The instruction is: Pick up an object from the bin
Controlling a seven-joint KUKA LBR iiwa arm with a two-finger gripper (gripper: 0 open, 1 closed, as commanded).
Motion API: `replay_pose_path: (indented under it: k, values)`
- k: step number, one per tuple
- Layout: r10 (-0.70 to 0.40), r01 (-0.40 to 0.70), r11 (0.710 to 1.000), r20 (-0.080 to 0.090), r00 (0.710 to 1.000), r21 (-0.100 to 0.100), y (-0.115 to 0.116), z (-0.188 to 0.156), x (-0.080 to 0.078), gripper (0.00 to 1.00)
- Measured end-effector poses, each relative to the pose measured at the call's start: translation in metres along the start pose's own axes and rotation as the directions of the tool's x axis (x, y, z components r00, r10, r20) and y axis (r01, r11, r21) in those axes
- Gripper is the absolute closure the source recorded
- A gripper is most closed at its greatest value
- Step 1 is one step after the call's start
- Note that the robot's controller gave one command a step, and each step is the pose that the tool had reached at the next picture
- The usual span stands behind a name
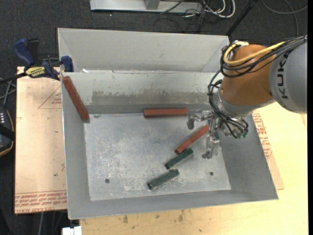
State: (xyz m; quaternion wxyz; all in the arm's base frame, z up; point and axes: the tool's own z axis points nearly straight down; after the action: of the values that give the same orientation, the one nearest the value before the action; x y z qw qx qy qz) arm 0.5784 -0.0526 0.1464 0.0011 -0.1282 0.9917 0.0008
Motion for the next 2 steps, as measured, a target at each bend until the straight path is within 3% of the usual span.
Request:
replay_pose_path:
  k: [1, 2]
  values:
    - [-0.178, 0.178, 0.984, 0.005, 0.984, 0.002, -0.0119, 0.0673, 0.0128, 1.00]
    - [-0.177, 0.177, 0.984, 0.000, 0.984, 0.000, -0.0119, 0.0694, 0.0145, 0.00]
